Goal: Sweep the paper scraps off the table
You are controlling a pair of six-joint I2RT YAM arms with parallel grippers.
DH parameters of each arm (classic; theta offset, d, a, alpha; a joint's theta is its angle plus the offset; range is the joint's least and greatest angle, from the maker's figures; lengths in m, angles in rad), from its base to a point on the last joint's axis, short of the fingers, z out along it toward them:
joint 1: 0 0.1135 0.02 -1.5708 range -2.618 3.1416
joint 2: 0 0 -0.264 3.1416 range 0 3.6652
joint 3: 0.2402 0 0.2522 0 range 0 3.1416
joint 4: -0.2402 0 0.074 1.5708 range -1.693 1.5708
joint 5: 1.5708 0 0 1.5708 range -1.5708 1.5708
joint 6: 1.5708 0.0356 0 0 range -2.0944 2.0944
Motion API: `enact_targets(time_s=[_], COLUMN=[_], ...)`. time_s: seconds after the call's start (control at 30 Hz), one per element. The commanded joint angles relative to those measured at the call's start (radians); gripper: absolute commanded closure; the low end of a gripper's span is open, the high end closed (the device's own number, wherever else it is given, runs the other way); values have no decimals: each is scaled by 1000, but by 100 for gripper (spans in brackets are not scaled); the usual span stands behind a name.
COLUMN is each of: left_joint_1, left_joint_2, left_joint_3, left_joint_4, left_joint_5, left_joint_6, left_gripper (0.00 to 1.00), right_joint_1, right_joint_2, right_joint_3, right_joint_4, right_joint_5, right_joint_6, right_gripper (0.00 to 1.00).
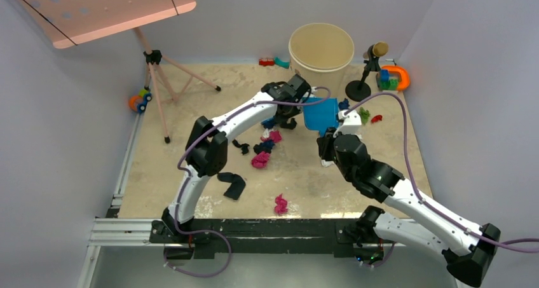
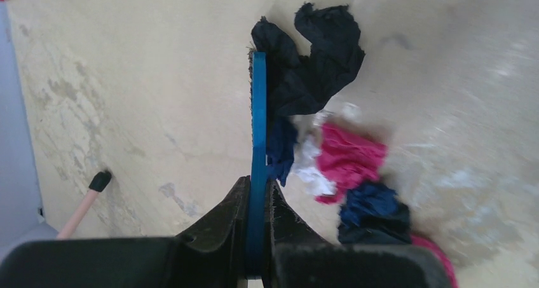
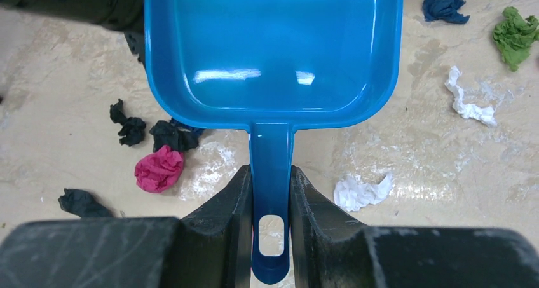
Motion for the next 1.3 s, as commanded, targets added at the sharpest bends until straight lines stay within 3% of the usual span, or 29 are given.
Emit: enact_targets(time_s=[0.0,0.1,0.17,0.3,0.57,0.73,0.83,0.93,1.1,1.27], left_joint_1=[-28,-13,0,23,64,62,62,61,59,50], left_joint_2=[-70,-199,-288,-419,-490,-498,-533,-571,-577,-540], left_joint_3=[74,-12,-64,-118,-193,-292,-401,-502,-595,-605], left_joint_4=[-177,-127,-90,-117,-620,-882,-905,-857,-652,-541], left_joint_5=[109,125,35,-287,-438,-418,-363,-291,-82,29], left_joint_6=[-114,-244,-308,-503,-1031,-1375,-1483,-1540,-1499,-1502], left_gripper=[100,100,100,100,100,100,100,100,100,100], right_joint_1=[-3,-2,-2,-2,-2,-2,-2,-2,-2,-2], right_joint_2=[-2,-4,-7,-9,-3,30,56,61,66,184], right_joint_3=[66,67,67,63,47,68,88,88,91,200], right_joint_4=[7,6,9,6,7,-11,-38,-37,-47,-252], right_joint_5=[24,26,22,12,11,19,31,34,30,74], right_joint_6=[-7,-7,-4,4,25,33,44,51,56,95], right_gripper=[100,100,100,100,100,100,100,100,100,100])
